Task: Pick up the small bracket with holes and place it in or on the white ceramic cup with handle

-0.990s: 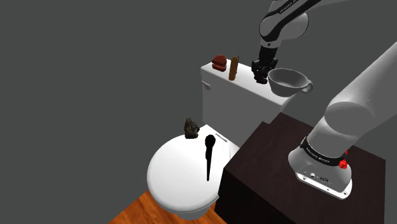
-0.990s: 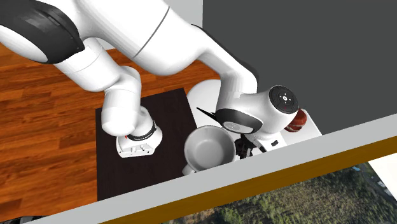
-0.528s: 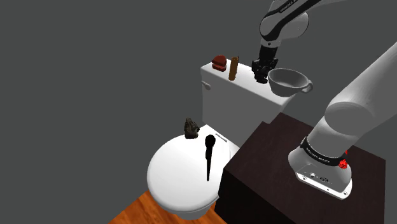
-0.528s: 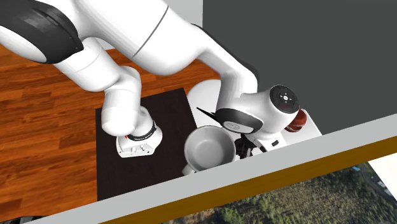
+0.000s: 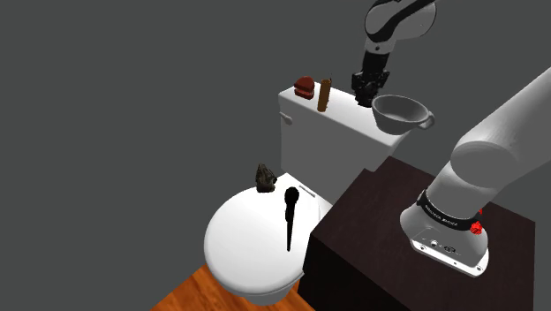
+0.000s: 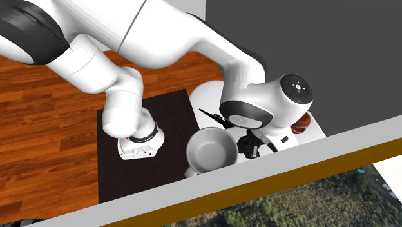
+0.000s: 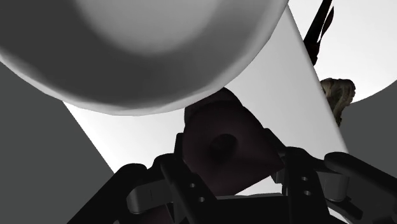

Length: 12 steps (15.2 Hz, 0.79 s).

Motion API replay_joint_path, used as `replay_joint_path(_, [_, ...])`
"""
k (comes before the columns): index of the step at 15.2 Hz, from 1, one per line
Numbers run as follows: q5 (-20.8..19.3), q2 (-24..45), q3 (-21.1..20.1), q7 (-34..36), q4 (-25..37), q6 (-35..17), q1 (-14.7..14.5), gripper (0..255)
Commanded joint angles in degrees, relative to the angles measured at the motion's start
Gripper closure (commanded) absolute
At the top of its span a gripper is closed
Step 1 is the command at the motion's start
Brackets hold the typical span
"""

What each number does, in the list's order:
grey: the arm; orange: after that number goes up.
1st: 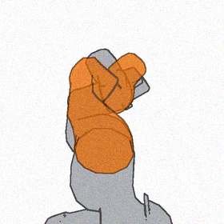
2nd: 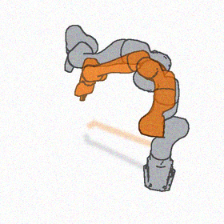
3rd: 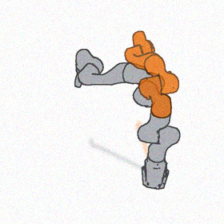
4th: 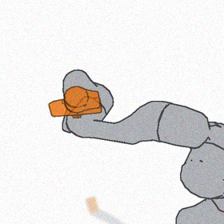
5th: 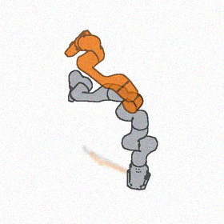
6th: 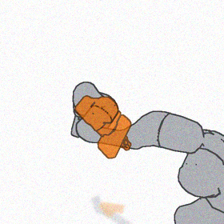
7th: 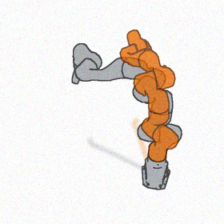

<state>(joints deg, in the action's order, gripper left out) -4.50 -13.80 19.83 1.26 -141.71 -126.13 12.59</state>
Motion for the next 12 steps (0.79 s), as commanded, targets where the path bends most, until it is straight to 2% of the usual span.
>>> replay_joint_path(1, [-0.3,-1.1,-0.2,0.2,0.8,1.8,0.1,255])
replay_joint_path(12, [-0.9,-5.0,-1.2,1.0,6.1,11.0,0.2,255])
